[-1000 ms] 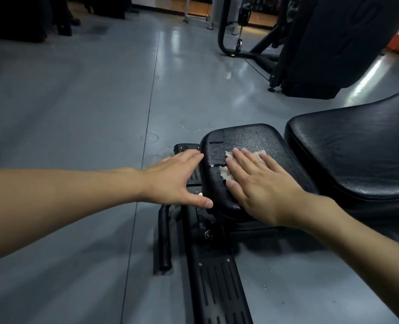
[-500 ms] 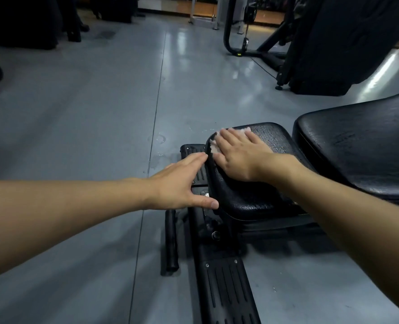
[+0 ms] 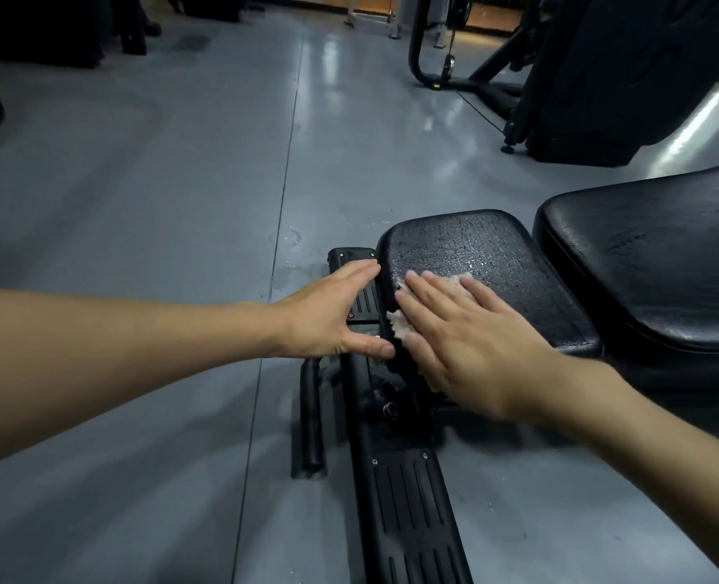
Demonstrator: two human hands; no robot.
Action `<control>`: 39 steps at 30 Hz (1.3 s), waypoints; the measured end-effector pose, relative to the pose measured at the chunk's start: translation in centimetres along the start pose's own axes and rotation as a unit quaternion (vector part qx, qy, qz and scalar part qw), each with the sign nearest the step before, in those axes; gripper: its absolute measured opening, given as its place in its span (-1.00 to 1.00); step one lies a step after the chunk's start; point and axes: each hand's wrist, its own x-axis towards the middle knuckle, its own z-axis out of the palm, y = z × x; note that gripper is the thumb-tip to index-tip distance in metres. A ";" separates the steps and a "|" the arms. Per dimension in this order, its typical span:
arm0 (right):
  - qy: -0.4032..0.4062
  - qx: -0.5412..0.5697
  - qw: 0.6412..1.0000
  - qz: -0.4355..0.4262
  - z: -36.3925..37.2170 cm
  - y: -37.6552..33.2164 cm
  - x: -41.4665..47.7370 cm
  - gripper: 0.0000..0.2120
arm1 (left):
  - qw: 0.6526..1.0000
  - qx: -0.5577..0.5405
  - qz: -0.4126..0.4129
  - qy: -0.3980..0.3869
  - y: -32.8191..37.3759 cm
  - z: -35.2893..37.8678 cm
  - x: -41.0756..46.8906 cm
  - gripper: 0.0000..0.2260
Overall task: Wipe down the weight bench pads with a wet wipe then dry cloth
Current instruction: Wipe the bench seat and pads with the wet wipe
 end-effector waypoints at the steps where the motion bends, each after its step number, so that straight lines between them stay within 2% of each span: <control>1: -0.016 0.011 1.000 0.008 -0.1 0.3 1.3 -0.35 | 1.000 -0.002 -0.003 -0.001 -0.1 0.0 0.0 0.01; 3: -0.046 0.017 0.998 0.029 0.0 1.3 4.5 -0.41 | 1.000 -0.015 -0.006 -0.004 -0.2 0.0 0.0 -0.01; 9: -0.051 0.049 0.995 0.072 0.3 3.6 12.3 -0.48 | 0.997 -0.075 -0.003 -0.012 -0.8 0.5 0.2 0.04; 13: -0.051 0.051 0.995 0.076 -0.5 5.7 11.5 -0.49 | 0.997 -0.079 -0.004 -0.012 -0.9 0.9 0.1 0.13; 17: -0.055 0.036 0.983 0.174 -0.9 11.0 8.9 -0.47 | 0.996 -0.093 -0.003 -0.005 -1.0 1.1 0.2 0.12; 21: -0.067 0.058 0.968 0.233 -0.4 12.0 8.2 -0.43 | 0.996 -0.093 -0.001 0.001 -1.0 1.1 0.2 0.13; 24: -0.062 0.028 0.974 0.214 -0.5 9.3 8.9 -0.42 | 0.995 -0.102 0.000 0.003 -1.0 1.2 0.2 0.13; 29: -0.050 0.011 0.995 0.080 0.2 0.8 8.4 -0.41 | 0.995 -0.101 0.011 0.015 -1.0 1.2 0.3 0.10; 32: -0.044 0.019 0.998 0.050 0.1 1.2 6.9 -0.41 | 0.994 -0.107 0.013 0.017 -0.7 1.2 0.2 0.08; 34: -0.049 0.027 0.996 0.071 -0.4 4.0 6.0 -0.42 | 0.996 -0.092 -0.001 0.016 -0.7 1.2 0.3 0.11; 39: -0.070 0.025 0.979 0.192 -0.8 9.4 4.2 -0.41 | 0.997 -0.073 -0.004 0.012 -0.6 1.1 0.3 0.13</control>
